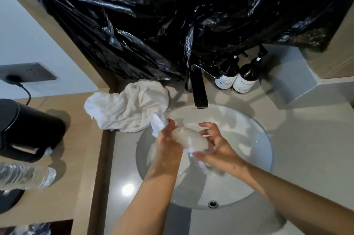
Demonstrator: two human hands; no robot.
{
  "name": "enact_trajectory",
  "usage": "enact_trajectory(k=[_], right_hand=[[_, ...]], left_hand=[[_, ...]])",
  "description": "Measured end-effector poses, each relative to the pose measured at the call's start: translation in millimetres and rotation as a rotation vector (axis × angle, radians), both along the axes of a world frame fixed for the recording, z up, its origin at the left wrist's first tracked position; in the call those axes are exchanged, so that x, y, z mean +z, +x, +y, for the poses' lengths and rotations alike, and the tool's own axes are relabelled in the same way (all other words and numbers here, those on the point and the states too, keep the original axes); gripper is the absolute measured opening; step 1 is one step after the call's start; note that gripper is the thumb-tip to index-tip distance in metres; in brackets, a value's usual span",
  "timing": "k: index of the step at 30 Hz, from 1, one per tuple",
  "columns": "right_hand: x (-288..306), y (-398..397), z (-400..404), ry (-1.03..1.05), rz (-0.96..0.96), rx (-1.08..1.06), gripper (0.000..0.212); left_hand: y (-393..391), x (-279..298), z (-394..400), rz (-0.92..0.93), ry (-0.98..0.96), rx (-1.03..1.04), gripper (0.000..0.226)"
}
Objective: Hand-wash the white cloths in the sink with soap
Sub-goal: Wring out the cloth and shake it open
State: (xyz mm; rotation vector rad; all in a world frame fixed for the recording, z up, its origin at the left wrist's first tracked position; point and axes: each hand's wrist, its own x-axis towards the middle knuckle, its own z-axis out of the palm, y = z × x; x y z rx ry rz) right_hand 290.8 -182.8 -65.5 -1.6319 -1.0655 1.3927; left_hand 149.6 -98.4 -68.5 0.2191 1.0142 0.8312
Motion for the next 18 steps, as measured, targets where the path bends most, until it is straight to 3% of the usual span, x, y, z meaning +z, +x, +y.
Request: enact_trajectory(k=[3, 4, 6, 10, 13, 16, 18], right_hand=[[-21.1, -10.6, -19.0, 0.239, -0.557, 0.131, 0.106], [-20.9, -13.1, -17.1, 0.265, -0.633, 0.081, 0.107], [-12.5, -13.5, -8.8, 0.152, -0.586, -0.04, 0.097], [5.3, -4.1, 12.5, -0.004, -0.491, 0.118, 0.028], [17.7, -0.7, 25.4, -0.063, -0.391, 0.326, 0.032], [27.4, 8.4, 38.0, -0.233, -0.253, 0.472, 0.021], [24.1, 12.2, 42.2, -0.364, -0.169, 0.546, 0.03]], left_hand=[[10.4, 14.1, -14.9, -0.02, -0.103, -0.019, 0.026], [11.0, 14.9, -19.0, -0.036, -0.099, 0.018, 0.026], [16.9, 24.3, -19.5, -0.068, -0.13, 0.018, 0.025], [13.7, 18.4, -12.7, 0.025, 0.048, 0.017, 0.038], [-3.1, 16.4, -9.9, -0.071, 0.123, -0.021, 0.035], [-18.7, 12.5, -8.2, -0.144, 0.237, -0.174, 0.058], [-23.3, 7.6, -5.8, -0.203, 0.238, -0.219, 0.064]])
